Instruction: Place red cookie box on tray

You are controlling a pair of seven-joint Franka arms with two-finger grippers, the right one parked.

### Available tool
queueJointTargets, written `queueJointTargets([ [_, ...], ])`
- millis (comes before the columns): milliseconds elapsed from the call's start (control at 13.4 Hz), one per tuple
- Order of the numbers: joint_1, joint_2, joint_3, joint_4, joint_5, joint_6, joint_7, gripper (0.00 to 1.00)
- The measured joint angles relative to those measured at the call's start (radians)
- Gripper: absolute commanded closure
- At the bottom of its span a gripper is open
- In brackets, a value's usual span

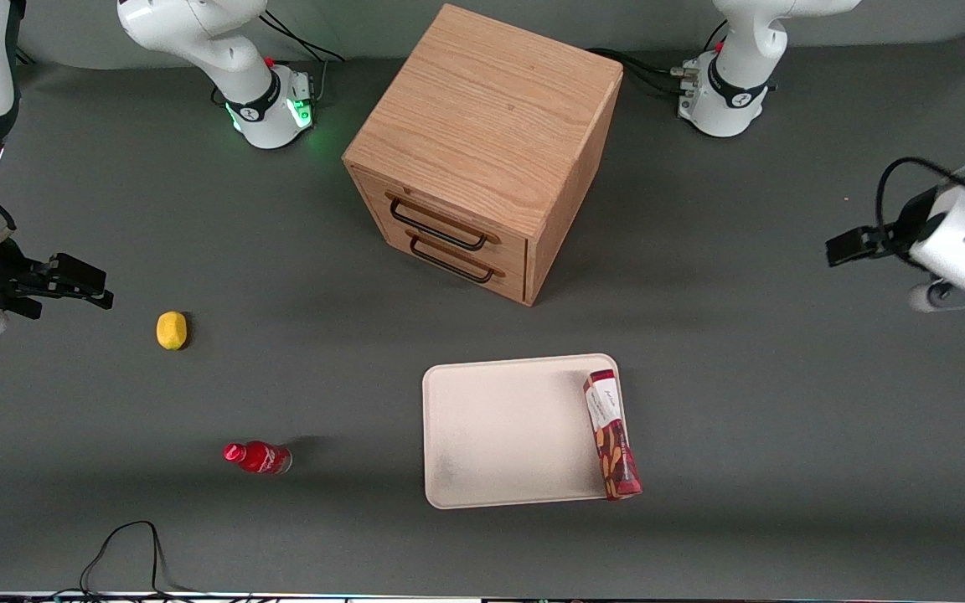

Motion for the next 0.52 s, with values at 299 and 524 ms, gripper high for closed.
queueJointTargets([
  [299,0.037,-0.028,0.001,-0.016,0.012,-0.01,0.013,0.0],
  [524,0.037,-0.027,0.0,-0.026,0.029,-0.009,0.013,0.0],
])
